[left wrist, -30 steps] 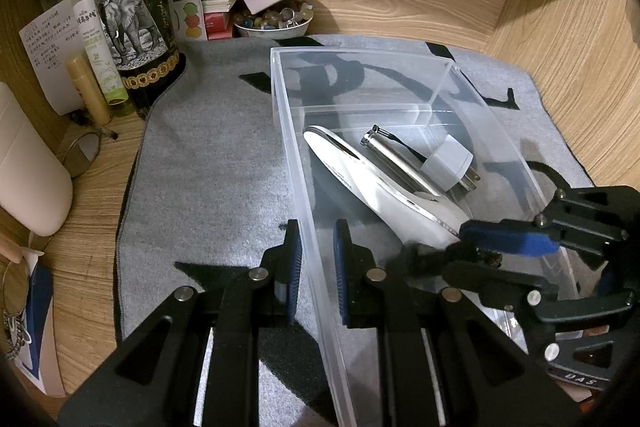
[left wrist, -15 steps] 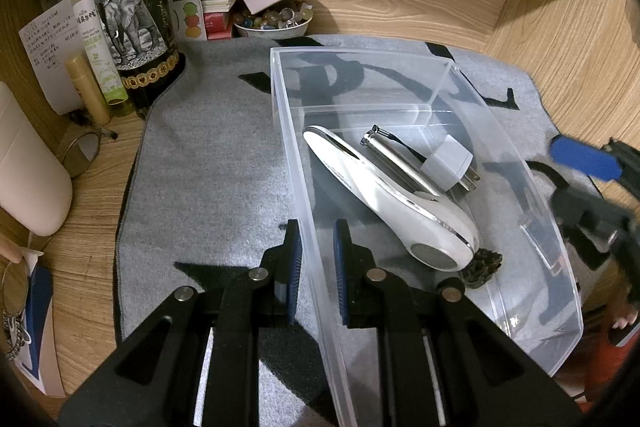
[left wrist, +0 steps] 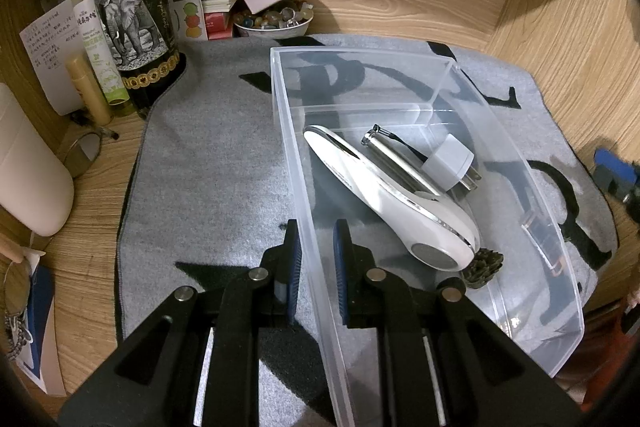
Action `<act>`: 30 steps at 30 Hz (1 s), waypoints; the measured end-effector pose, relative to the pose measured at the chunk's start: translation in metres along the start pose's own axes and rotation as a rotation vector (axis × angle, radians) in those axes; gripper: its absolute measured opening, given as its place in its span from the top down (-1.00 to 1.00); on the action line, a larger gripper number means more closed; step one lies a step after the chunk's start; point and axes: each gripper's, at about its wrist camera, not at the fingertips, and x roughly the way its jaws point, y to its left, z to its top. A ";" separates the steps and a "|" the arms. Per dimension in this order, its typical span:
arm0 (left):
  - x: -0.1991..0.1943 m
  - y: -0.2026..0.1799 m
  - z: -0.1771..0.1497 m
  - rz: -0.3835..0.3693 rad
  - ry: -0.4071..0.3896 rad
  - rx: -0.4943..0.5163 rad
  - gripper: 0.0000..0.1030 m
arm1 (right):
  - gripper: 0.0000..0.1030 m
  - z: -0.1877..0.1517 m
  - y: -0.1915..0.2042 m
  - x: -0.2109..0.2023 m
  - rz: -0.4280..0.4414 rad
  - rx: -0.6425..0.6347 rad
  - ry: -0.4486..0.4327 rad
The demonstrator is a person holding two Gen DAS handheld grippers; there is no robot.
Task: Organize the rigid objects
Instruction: 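Grasp the black-and-gold cylinder on the mat with the right gripper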
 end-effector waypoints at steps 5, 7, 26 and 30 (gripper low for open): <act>0.000 0.000 0.000 0.006 0.002 0.002 0.73 | 0.14 -0.028 -0.021 0.013 -0.045 0.047 0.087; 0.000 -0.001 0.000 0.008 0.003 0.003 0.73 | 0.14 -0.039 -0.028 0.018 -0.050 0.073 0.119; 0.000 0.001 0.000 0.005 0.002 0.003 0.73 | 0.27 -0.060 0.016 0.035 0.036 -0.021 0.165; 0.000 0.001 0.000 0.006 0.002 0.004 0.73 | 0.33 -0.066 0.010 0.044 0.018 -0.006 0.175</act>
